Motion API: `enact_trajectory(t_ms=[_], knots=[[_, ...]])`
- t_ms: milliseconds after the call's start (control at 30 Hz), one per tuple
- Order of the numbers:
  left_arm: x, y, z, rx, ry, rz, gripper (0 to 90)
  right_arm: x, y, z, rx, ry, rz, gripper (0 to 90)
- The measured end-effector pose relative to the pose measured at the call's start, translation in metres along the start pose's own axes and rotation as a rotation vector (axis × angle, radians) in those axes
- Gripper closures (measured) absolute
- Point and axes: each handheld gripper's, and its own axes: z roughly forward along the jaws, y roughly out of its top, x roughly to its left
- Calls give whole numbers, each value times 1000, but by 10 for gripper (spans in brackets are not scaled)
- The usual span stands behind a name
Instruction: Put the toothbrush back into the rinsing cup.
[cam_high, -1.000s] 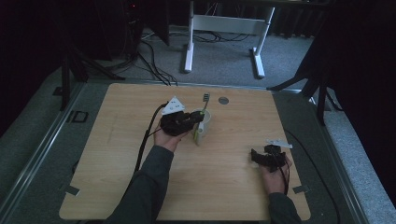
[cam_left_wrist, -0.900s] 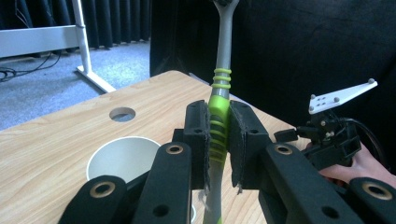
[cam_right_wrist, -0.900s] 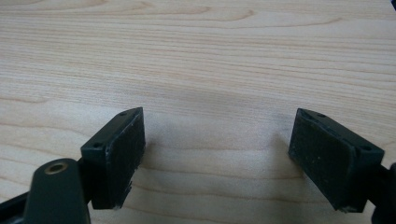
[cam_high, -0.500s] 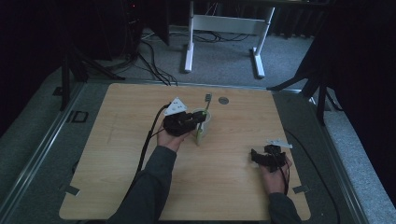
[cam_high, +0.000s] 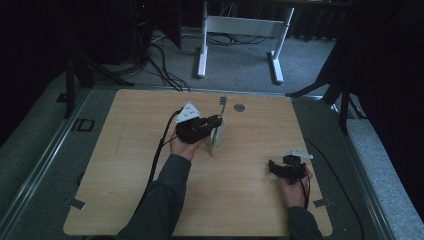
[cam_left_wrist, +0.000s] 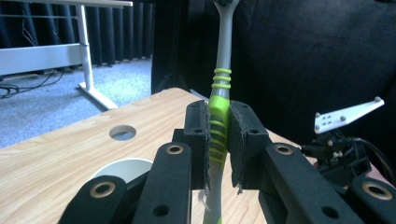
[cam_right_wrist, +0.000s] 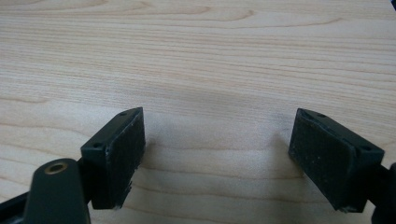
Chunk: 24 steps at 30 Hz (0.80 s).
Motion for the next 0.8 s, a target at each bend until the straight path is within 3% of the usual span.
enact_trajectory(t_ms=[267,400,800], knots=[[4,-2,5,-25,36,14,788,0,0,0,0,0,-1,181],[6,-4,7,-39,34,15,788,0,0,0,0,1,-1,180],[9,-11,14,-13,41,25,786,0,0,0,0,1,-1,181]])
